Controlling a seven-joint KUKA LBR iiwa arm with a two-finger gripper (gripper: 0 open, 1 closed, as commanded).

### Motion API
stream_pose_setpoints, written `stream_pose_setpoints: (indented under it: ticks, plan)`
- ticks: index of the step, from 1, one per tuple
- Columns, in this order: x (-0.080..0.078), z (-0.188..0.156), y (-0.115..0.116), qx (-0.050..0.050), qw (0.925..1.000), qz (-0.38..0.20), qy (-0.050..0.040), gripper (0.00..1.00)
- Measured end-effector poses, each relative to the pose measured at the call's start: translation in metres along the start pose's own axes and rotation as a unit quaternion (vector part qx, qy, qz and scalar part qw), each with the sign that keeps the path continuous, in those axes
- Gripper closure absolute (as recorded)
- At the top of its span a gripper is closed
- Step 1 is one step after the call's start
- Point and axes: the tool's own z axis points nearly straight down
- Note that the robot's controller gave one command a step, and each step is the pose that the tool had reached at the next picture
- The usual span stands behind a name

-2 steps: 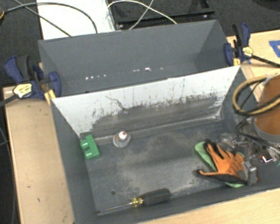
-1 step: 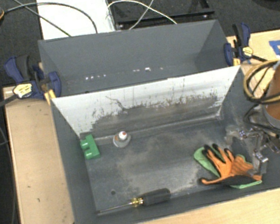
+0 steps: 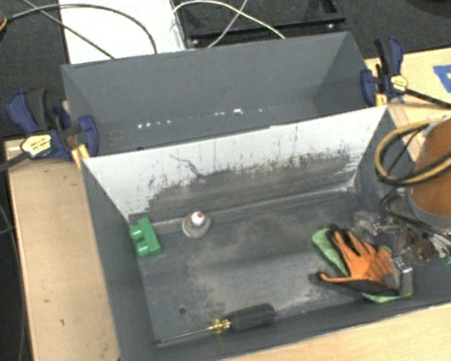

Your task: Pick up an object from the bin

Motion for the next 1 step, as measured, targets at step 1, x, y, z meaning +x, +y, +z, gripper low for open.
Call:
stream_pose_setpoints:
  ticks: [1]
  plan:
    - [0.004,0.0007,-0.0064,-0.001,0.9945,-0.104,-0.0021,0.0]
